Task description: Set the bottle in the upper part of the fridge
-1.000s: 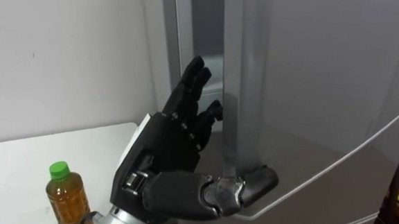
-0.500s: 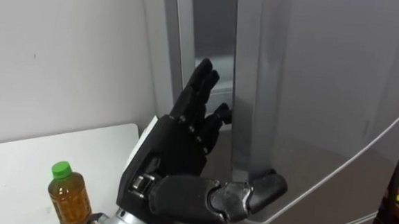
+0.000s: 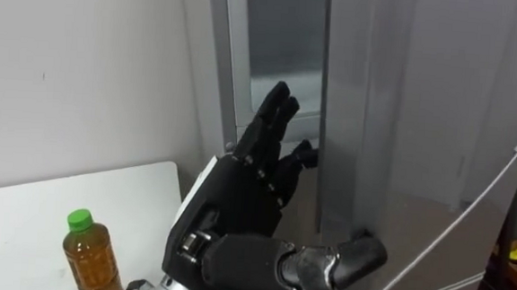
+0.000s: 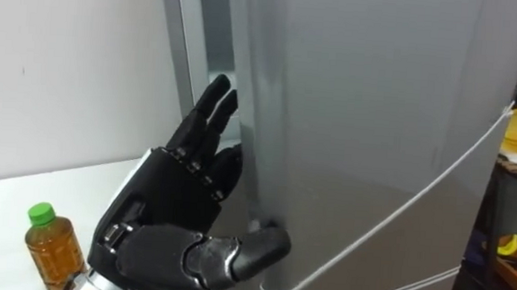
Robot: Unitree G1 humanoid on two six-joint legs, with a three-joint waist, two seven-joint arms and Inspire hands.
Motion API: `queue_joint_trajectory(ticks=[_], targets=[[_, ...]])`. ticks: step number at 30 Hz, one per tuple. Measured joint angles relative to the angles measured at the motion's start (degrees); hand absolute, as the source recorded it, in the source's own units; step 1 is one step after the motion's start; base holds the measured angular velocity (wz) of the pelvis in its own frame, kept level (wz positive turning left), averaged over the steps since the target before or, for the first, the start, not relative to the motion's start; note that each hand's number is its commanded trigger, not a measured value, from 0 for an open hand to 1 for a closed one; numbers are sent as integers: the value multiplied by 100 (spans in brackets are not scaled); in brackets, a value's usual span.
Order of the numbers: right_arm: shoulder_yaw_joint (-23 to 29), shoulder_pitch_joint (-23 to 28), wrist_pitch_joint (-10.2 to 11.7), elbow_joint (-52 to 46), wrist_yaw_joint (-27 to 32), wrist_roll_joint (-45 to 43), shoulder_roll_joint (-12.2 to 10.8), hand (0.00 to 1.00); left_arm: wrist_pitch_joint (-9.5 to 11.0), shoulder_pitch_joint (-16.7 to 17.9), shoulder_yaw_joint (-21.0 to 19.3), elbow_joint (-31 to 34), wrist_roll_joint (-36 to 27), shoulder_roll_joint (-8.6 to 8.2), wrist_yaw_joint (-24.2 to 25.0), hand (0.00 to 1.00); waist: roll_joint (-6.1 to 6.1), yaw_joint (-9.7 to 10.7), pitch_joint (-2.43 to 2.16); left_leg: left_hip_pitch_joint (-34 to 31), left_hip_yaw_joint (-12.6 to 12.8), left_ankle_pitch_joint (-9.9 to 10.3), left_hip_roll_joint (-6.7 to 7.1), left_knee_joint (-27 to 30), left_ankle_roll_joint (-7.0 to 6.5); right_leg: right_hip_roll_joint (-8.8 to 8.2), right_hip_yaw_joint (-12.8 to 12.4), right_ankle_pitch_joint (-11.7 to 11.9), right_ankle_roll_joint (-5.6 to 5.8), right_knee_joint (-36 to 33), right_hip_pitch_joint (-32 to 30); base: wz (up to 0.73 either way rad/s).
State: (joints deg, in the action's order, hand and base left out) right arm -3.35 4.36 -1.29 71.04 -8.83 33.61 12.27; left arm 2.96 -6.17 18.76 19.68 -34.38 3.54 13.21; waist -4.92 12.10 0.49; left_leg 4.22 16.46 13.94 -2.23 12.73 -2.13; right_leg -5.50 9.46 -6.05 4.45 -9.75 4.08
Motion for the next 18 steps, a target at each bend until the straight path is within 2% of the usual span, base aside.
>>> queue_joint_trajectory(ticks=[5,6,8,9,11,13,15,18], targets=[[2,-6,0,0,1,43,3,0,-35,-117,319,-95,-144,39,336,0,-9,68,8,2,117,3,-5,-8,-5,-1,-7,5,2,2,-23,-14],[1,-26,2,0,3,54,17,0,-193,-185,490,-218,-136,111,405,0,-25,127,20,3,155,4,-8,-12,-4,0,-10,5,2,7,-38,-18],[0,-84,2,-4,3,59,42,0,-522,-295,697,-348,-118,125,571,0,-125,259,28,-21,234,3,-7,-49,-3,2,-22,2,6,6,-126,-28],[0,-88,0,-4,-1,64,42,0,-589,-336,763,-367,-77,136,626,0,-138,323,35,-30,237,0,-10,-52,1,4,-21,1,6,10,-134,-19],[-6,-122,-2,-4,-9,146,44,0,-919,-454,1003,-480,145,170,906,0,-152,469,34,-43,321,-22,-13,-102,33,34,-91,-12,-13,0,-227,-18],[-19,-126,-4,-4,-13,186,42,0,-1141,-482,1104,-533,262,193,1090,0,-152,539,34,-51,390,-27,-16,-113,49,63,-121,-22,-35,7,-269,-20],[-45,-116,-4,-2,-11,218,44,0,-1221,-525,1143,-532,263,262,1180,0,-152,635,34,-66,404,-42,-18,-136,71,71,-129,-35,-52,11,-309,-7],[-42,-110,-2,0,-11,219,45,0,-1246,-644,1148,-531,262,294,1239,0,-151,652,34,-34,413,-50,-18,-142,82,81,-144,-47,-56,23,-336,-3]])
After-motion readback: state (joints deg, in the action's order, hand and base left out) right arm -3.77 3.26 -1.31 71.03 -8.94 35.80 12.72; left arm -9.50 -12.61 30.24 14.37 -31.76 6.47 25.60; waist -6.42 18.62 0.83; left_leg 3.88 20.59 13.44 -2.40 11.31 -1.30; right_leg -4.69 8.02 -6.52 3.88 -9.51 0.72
